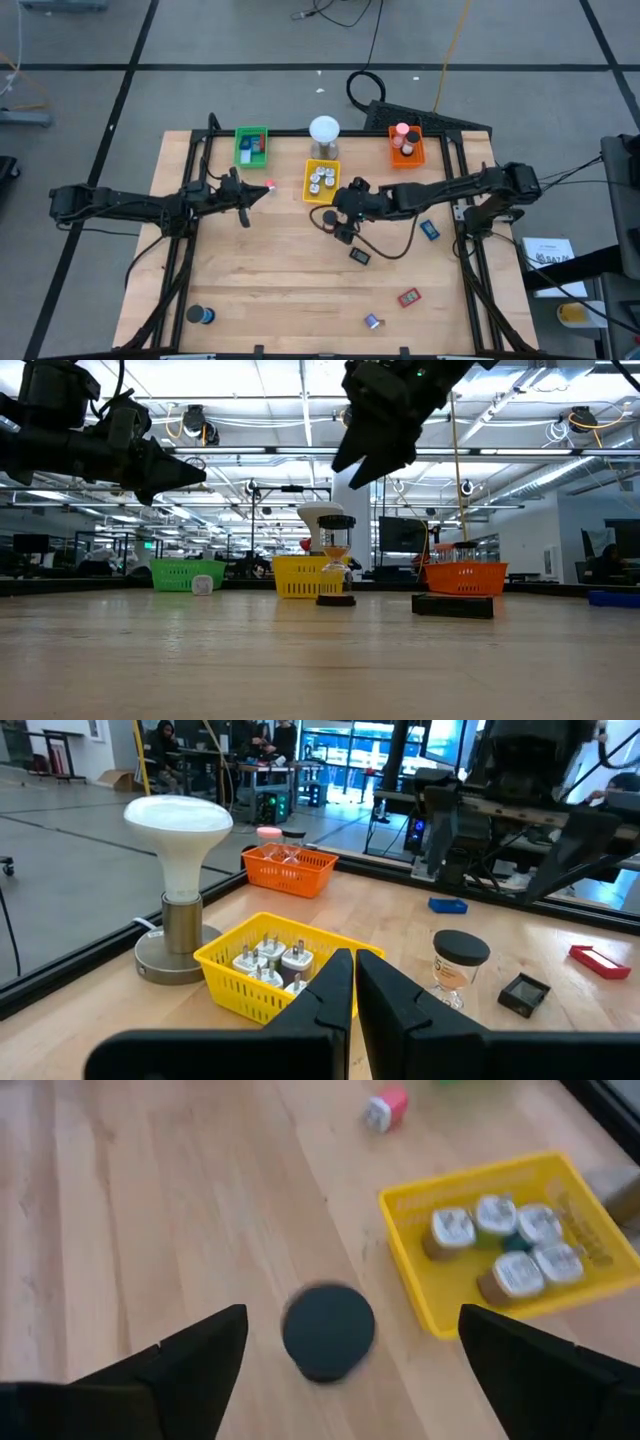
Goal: Pick & Place Office items
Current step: Put the black orange hourglass into the orange bin
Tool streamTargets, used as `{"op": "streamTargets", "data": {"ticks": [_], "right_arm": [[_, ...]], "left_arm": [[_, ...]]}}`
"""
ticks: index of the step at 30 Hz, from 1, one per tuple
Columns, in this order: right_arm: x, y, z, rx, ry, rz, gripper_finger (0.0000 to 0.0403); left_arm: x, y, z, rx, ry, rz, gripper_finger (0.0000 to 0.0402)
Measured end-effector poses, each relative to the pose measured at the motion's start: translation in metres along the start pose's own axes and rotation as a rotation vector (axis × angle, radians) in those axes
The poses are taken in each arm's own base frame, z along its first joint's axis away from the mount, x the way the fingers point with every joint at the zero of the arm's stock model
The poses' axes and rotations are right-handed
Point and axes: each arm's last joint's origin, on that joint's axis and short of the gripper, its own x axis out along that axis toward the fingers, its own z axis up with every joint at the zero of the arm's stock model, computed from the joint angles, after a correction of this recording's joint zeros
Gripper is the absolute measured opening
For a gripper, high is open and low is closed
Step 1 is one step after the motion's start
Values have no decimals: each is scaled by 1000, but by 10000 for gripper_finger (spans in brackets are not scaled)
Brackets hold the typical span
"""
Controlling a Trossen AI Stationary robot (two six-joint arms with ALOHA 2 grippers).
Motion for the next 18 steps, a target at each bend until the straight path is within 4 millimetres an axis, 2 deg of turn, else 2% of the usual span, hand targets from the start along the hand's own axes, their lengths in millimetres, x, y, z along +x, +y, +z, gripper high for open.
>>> {"op": "streamTargets", "data": {"ticks": [10, 18], "right_arm": [[49, 2, -17, -44, 75, -34, 359], [59, 1, -21, -55, 86, -39, 341]], "left_arm": [[0, 0, 0, 1, 0, -1, 17], [0, 0, 0, 1, 0, -1, 17]]}}
